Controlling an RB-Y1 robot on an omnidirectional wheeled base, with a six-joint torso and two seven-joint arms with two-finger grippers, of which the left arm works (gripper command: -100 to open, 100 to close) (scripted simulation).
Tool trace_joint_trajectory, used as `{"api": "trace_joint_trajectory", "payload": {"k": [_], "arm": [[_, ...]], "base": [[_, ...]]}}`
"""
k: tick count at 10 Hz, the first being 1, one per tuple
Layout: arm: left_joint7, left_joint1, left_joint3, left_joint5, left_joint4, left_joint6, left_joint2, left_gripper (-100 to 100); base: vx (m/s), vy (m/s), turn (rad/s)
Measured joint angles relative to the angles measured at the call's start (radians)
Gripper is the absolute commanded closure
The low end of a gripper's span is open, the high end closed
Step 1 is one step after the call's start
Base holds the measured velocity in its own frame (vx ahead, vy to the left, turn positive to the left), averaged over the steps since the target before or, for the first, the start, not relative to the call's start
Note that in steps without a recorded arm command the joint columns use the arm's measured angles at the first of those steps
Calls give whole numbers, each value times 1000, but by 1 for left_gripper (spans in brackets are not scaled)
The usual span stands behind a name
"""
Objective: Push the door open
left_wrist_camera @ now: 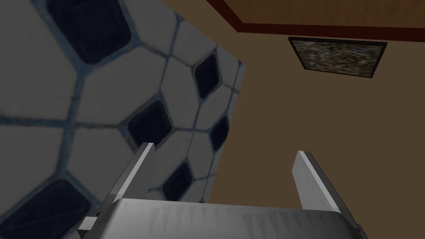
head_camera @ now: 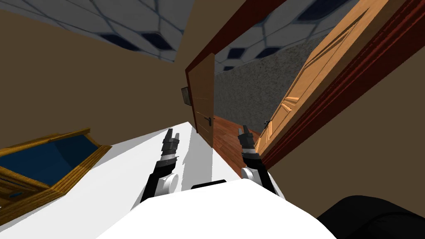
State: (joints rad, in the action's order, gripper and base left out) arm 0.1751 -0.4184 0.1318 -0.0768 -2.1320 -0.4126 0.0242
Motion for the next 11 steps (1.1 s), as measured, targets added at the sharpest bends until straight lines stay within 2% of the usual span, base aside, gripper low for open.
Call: {"api": "trace_joint_trajectory", "payload": {"k": [4, 5, 8, 11], "arm": [[41, 47, 38, -59, 77, 13, 33, -100], [57, 51, 58, -72, 95, 14, 35, -100], [89, 82, 91, -109, 157, 14, 45, -100], [133, 121, 134, -168, 227, 25, 63, -100]], "base": [[167, 92, -118], [141, 87, -105], [128, 97, -124], [168, 144, -147]]}}
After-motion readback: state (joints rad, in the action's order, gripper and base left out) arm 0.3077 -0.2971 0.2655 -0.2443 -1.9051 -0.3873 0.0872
